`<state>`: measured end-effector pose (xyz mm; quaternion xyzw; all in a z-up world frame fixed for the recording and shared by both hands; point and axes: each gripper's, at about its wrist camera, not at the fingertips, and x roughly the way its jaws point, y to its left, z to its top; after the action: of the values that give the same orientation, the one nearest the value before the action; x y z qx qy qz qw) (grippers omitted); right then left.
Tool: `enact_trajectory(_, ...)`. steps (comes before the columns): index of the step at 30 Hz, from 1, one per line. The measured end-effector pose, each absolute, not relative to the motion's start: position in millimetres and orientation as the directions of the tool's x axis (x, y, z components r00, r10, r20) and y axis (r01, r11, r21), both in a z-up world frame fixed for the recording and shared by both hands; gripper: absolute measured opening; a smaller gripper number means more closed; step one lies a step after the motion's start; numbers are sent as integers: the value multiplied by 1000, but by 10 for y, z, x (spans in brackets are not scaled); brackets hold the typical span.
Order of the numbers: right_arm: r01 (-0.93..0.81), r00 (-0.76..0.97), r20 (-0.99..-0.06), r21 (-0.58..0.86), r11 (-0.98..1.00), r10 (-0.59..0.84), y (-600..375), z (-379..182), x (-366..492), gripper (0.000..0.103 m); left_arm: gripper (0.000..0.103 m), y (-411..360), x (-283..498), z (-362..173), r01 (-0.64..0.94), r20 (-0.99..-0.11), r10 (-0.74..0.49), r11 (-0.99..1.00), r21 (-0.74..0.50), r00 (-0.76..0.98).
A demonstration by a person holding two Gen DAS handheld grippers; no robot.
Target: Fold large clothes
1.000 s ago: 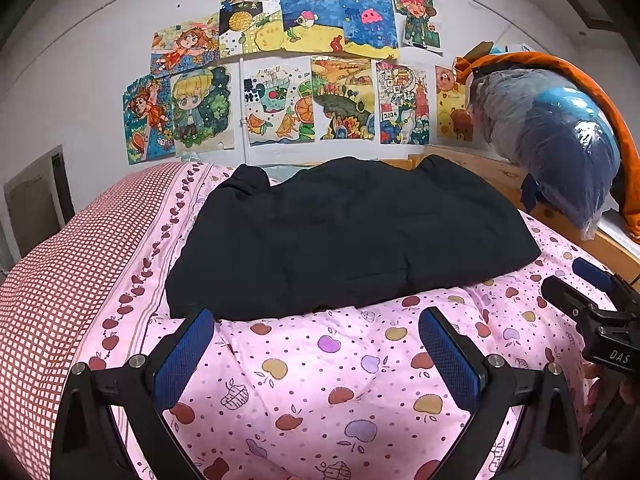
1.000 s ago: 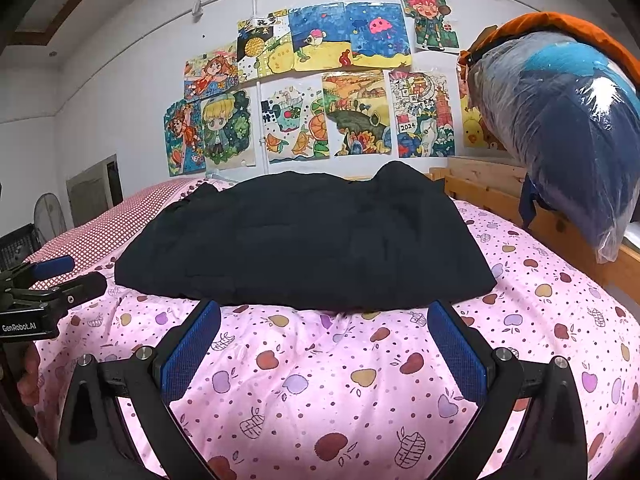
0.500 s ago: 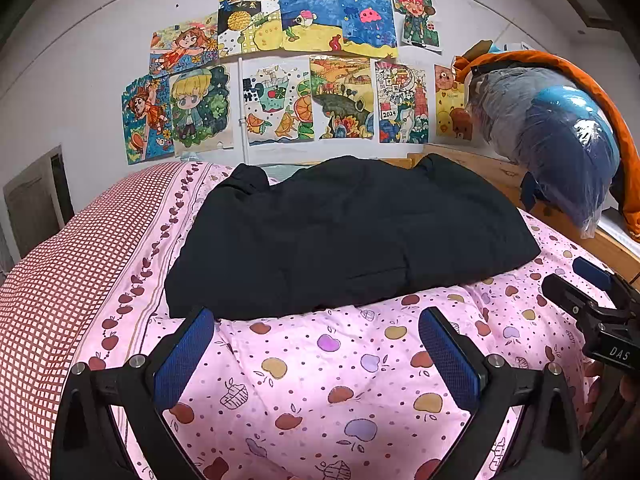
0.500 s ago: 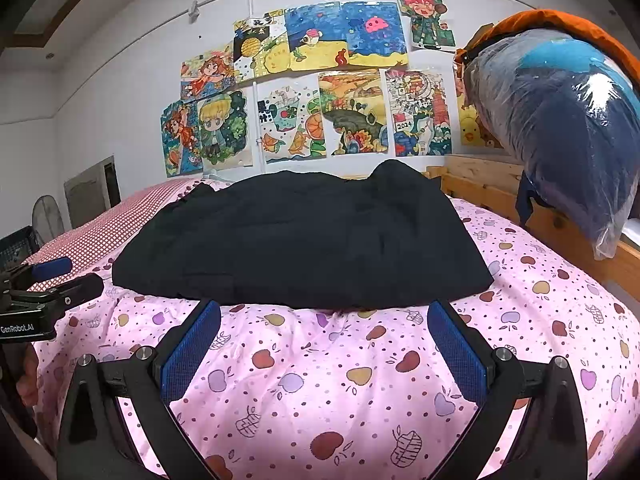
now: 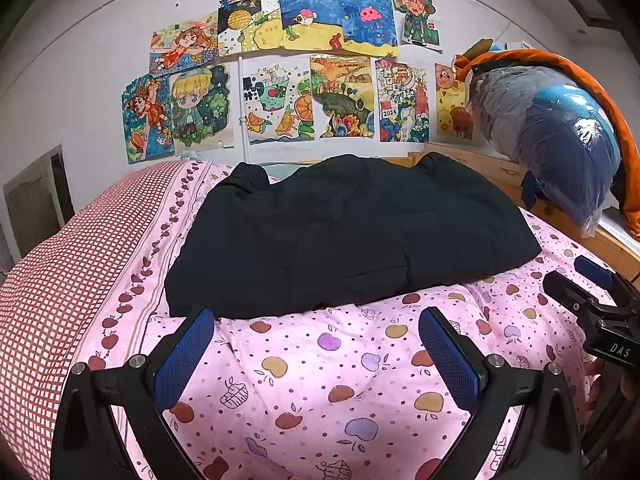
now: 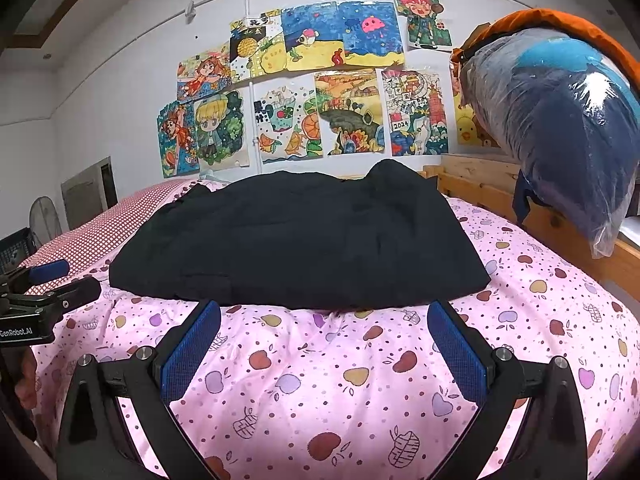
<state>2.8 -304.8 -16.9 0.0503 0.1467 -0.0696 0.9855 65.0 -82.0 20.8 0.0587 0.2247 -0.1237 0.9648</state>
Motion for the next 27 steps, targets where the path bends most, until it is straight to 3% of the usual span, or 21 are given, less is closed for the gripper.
enact_trajectory(27, 155, 948, -293, 83, 984, -124, -3032, -168, 15, 101, 103, -822, 643, 204, 266, -447, -213, 962, 58, 869)
